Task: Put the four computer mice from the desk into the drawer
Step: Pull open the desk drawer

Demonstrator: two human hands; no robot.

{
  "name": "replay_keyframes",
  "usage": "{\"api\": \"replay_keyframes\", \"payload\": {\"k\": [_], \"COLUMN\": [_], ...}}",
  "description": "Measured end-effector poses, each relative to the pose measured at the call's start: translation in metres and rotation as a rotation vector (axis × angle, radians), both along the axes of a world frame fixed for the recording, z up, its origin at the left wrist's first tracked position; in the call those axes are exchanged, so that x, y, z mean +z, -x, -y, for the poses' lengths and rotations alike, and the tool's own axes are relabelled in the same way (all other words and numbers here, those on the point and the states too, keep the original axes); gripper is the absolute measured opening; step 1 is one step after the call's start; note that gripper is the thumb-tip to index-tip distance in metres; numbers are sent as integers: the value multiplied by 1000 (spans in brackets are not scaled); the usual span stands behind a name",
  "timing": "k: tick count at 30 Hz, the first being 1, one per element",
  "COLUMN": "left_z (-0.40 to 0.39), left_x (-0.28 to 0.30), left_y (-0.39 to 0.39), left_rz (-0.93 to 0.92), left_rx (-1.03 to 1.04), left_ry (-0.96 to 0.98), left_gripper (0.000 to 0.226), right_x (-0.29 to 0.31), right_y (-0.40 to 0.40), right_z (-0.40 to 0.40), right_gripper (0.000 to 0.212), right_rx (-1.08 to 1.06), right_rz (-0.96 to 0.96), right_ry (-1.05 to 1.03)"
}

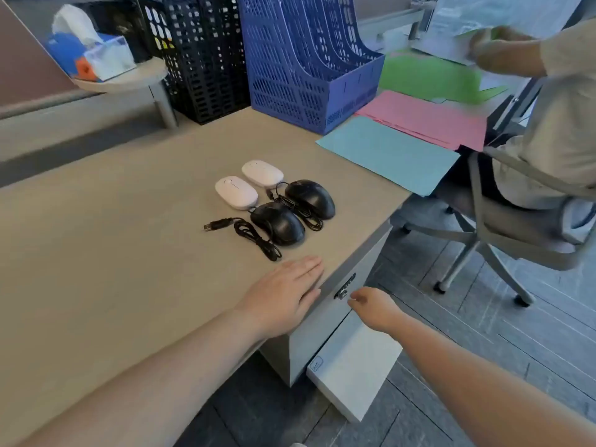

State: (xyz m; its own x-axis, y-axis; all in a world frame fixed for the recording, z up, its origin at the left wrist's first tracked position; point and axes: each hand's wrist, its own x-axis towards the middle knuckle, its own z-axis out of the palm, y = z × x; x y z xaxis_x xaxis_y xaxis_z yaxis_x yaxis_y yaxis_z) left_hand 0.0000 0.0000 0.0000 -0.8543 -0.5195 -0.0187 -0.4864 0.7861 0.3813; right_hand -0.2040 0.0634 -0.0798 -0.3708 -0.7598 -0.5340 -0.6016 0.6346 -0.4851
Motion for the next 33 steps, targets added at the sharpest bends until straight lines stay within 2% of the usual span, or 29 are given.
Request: {"api": "replay_keyframes", "payload": {"k": [3,6,12,15,26,27,30,31,33], "left_z": [0,-3,-5,-4,-2,-2,-3,-4,-7], "left_x": [-10,-15,-17,-17,-19,-19,-18,-17,-16], "left_y": [0,1,2,2,3,3,3,3,3], "left_rz": [-68,-96,-85,-74,-50,-50,-52,-49,-46], "left_rx": [30,56,101,122,108,110,124,131,143], "left_ry": [93,143,144,153,140,137,143,146,145], "left_gripper": [50,48,47,47,49,49,48,47,47], "right_x": [-18,-33,-44,-44,-45,-44,-37,-33,-23], "right_y": [0,1,-7,-8,0,3,18,21,25], "right_z": [7,11,13,16,-5,-13,-33,-36,-36], "right_gripper": [43,37,17,15,16,16,26,33,43], "right_rx": [-73,-143,-366,-457,-515,-473,-142,-43,109], "right_rz": [31,112,424,531,542,450,-216,-356,-420], "right_ry": [46,103,208,193,193,206,374,473,589]}}
